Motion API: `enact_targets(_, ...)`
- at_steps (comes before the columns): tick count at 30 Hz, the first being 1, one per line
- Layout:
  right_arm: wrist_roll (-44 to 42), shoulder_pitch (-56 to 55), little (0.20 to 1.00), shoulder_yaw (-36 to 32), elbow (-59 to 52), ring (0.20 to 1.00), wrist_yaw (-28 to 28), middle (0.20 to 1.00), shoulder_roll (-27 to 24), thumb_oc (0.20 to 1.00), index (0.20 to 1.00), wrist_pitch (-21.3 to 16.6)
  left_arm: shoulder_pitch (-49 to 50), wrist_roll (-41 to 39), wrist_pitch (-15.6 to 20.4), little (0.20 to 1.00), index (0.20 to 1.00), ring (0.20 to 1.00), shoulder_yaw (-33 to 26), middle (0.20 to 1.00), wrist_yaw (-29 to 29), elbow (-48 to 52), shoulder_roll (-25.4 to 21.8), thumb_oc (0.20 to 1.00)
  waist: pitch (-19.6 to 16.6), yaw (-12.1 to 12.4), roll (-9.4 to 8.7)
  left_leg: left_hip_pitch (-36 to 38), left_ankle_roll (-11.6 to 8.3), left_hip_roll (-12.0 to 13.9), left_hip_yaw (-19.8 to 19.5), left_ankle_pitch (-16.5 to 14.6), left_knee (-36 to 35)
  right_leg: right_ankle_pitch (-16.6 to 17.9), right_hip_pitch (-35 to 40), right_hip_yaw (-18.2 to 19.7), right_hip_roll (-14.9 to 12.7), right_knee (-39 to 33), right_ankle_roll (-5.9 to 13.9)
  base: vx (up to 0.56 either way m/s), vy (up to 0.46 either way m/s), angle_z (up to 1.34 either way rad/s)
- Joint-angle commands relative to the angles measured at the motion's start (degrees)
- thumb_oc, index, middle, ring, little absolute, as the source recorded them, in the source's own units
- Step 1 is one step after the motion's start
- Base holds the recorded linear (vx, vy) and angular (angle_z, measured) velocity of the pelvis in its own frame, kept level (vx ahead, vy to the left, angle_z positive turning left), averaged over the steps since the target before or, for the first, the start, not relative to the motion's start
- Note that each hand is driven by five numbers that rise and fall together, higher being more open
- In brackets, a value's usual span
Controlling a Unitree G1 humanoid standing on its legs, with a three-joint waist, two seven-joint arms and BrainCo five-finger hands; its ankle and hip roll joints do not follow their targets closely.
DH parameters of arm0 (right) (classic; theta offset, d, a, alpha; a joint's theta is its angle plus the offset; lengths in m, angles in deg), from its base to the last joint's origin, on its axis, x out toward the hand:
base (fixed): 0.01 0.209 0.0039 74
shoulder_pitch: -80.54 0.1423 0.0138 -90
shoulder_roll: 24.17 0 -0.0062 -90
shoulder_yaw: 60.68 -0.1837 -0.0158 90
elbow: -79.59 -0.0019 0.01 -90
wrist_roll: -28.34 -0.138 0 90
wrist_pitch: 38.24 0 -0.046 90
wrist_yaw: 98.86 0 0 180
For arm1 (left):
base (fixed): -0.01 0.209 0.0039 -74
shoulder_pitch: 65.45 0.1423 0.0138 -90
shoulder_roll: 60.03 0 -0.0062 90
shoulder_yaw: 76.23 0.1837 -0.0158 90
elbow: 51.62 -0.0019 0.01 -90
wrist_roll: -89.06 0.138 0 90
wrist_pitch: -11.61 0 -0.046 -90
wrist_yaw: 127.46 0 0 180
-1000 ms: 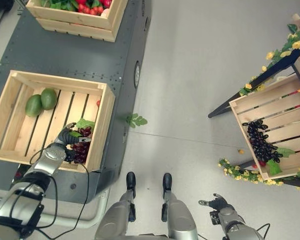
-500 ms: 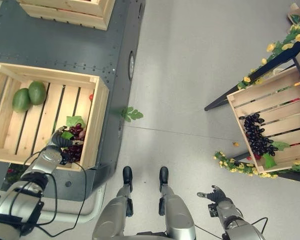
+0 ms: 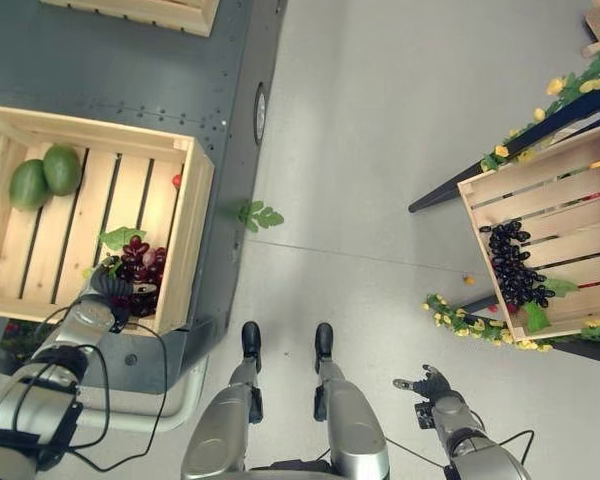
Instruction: Pick up the fruits from the basket on one side to the basket on the other side
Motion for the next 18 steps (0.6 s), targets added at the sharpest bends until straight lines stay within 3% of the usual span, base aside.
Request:
enact_targets(1, -2.38, -0.69, 1.0, 1.47, -0.41, 1.0, 1.12, 1.0, -1.12, 1.0, 1.0, -0.67, 1.26, 2.01, -0.71, 1.0, 1.0, 1.0, -0.24, 1.0, 0.46, -4.53, 1.5, 1.0, -1.68, -0.15, -2.22, -3.05, -1.11, -0.24, 0.04, -0.62, 0.09, 5.64, -7.43, 1.53, -5.8, 0.9, 7.84, 0.0, 0.0, 0.0)
enact_targets(18, -2.64, 0.31, 1.0, 1.53, -0.11, 1.0, 1.68, 1.0, -0.94, 1.0, 1.0, -0.75, 1.85, -6.81, 0.6, 1.0, 1.0, 1.0, -2.38, 1.0, 0.87, -4.45, 8.35, 1.0, -1.39, -0.31, -2.62, -3.78, -1.01, -0.14, 0.16, -0.56, -0.03, 5.95, -8.08, 1.75, -5.81, 0.59, 7.67, 0.0, 0.0, 0.0)
